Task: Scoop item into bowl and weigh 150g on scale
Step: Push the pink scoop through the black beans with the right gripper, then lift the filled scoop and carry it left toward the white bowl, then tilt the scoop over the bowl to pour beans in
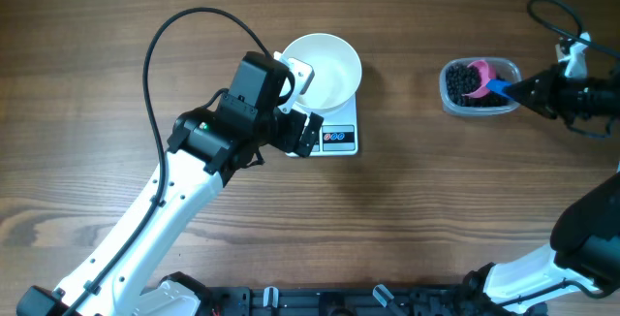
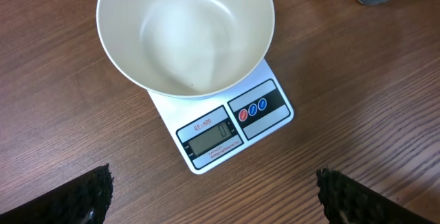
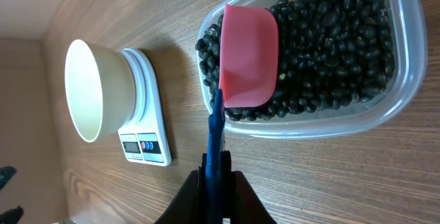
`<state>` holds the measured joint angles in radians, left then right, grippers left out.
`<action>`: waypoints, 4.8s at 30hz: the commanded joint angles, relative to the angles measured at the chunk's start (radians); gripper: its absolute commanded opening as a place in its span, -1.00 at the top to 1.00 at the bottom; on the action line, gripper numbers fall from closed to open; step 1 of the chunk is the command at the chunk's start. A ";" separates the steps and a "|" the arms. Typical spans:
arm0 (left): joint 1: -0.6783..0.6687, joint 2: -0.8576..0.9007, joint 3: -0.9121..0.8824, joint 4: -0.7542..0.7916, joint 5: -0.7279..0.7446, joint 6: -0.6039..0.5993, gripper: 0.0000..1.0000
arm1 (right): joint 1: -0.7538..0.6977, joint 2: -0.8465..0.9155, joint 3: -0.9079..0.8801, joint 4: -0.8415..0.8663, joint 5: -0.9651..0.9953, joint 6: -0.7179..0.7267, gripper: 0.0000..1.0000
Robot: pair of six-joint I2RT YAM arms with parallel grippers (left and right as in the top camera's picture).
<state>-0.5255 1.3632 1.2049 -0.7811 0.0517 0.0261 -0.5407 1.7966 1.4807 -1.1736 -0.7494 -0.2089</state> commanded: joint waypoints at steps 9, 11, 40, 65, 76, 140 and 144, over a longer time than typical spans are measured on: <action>-0.005 0.007 -0.008 0.000 0.014 0.023 -1.00 | -0.060 0.014 -0.004 -0.033 -0.065 0.000 0.91; -0.005 0.007 -0.008 0.000 0.015 0.023 -1.00 | -0.076 0.014 -0.004 -0.047 -0.092 -0.001 0.92; -0.005 0.007 -0.008 0.000 0.015 0.023 -1.00 | -0.113 0.014 -0.004 -0.089 -0.492 0.001 0.91; -0.005 0.007 -0.008 0.000 0.015 0.023 -1.00 | 0.427 0.014 -0.004 0.284 -0.400 0.273 0.91; -0.005 0.007 -0.008 0.000 0.015 0.023 -1.00 | 0.558 0.000 -0.002 0.401 -0.182 0.161 0.91; -0.005 0.007 -0.008 0.000 0.015 0.023 -1.00 | 0.800 -0.099 0.001 0.472 0.369 -0.505 0.91; -0.005 0.007 -0.008 0.000 0.014 0.023 -1.00 | 0.813 -0.099 0.001 0.478 0.375 -0.559 0.92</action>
<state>-0.5255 1.3632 1.2049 -0.7811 0.0517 0.0261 0.2565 1.7184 1.4780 -0.7048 -0.3874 -0.7029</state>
